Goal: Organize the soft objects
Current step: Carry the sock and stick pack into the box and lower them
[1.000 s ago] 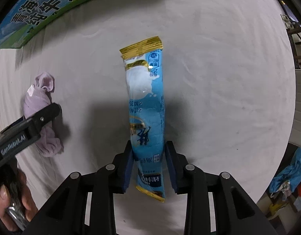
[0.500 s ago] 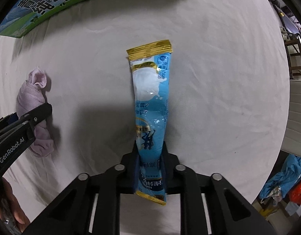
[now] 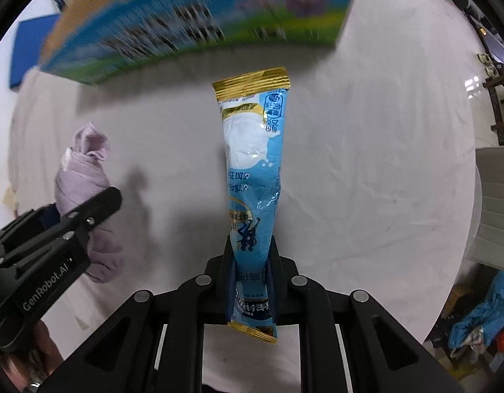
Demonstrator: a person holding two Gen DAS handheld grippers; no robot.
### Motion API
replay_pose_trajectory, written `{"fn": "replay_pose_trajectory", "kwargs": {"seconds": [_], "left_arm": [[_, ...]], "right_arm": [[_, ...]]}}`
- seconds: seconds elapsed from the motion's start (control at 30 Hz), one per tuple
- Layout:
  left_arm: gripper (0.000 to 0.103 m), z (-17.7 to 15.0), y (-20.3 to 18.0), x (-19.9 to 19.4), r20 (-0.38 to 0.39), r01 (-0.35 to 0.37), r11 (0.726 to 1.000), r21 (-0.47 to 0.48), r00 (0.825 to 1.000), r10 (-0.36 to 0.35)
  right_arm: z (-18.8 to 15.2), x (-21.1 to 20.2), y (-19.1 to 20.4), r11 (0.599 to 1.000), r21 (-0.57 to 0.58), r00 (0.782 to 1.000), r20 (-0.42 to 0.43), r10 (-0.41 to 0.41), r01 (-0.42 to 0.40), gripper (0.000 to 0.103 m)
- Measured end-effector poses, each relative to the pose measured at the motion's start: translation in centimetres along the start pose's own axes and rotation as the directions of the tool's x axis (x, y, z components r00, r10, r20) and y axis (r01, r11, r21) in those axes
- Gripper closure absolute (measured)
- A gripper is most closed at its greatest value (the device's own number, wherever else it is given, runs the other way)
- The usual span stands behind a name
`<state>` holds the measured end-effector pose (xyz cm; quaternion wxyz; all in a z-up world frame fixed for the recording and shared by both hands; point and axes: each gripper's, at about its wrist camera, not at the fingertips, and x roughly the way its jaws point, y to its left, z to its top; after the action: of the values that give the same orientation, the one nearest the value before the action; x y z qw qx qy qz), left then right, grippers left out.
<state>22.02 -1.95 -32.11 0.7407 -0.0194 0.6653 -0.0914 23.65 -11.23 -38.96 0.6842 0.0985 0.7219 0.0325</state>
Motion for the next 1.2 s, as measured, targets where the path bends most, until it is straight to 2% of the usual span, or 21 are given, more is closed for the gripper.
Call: {"fn": "replay_pose_trajectory", "kwargs": {"seconds": [0.27, 0.37, 0.43, 0.57, 0.77, 0.9, 1.03, 1.2], "left_arm": [[0.067, 6.3, 0.2, -8.0, 0.137, 0.070, 0.998, 0.004, 0.988, -0.070], [0.067, 9.5, 0.9, -9.2, 0.173, 0.076, 0.997, -0.009, 0.982, -0.073], [0.067, 11.0, 0.7, -9.5, 0.185, 0.079, 0.997, -0.012, 0.980, -0.075], [0.067, 14.2, 1.6, -8.9, 0.167, 0.083, 0.996, -0.027, 0.983, -0.077], [0.067, 18.5, 3.5, -6.0, 0.086, 0.126, 0.988, -0.092, 0.989, -0.119], [0.066, 20.9, 4.8, -3.2, 0.028, 0.146, 0.977, -0.153, 0.989, -0.143], [0.066, 21.9, 6.1, 0.1, -0.026, 0.157, 0.962, -0.223, 0.986, -0.166], [0.066, 22.0, 7.2, 4.1, -0.089, 0.173, 0.939, -0.299, 0.974, -0.208]], "right_arm": [[4.2, -9.8, 0.5, 0.994, -0.036, 0.981, 0.164, 0.106, -0.101, 0.087], [5.4, -11.7, 2.4, 0.993, -0.046, 0.969, 0.220, 0.117, -0.109, 0.087], [7.7, -13.5, 3.4, 0.992, -0.046, 0.960, 0.249, 0.129, -0.121, 0.087], [11.4, -14.3, 4.2, 0.993, -0.040, 0.953, 0.279, 0.117, -0.110, 0.087], [17.8, -11.9, 5.4, 0.993, 0.008, 0.957, 0.268, 0.112, -0.118, 0.087], [21.3, -8.3, 5.0, 0.985, 0.075, 0.962, 0.236, 0.136, -0.157, 0.087], [22.5, -4.2, 4.3, 0.971, 0.141, 0.966, 0.203, 0.161, -0.192, 0.087], [23.5, 0.8, 4.3, 0.967, 0.171, 0.973, 0.170, 0.158, -0.187, 0.087]]}}
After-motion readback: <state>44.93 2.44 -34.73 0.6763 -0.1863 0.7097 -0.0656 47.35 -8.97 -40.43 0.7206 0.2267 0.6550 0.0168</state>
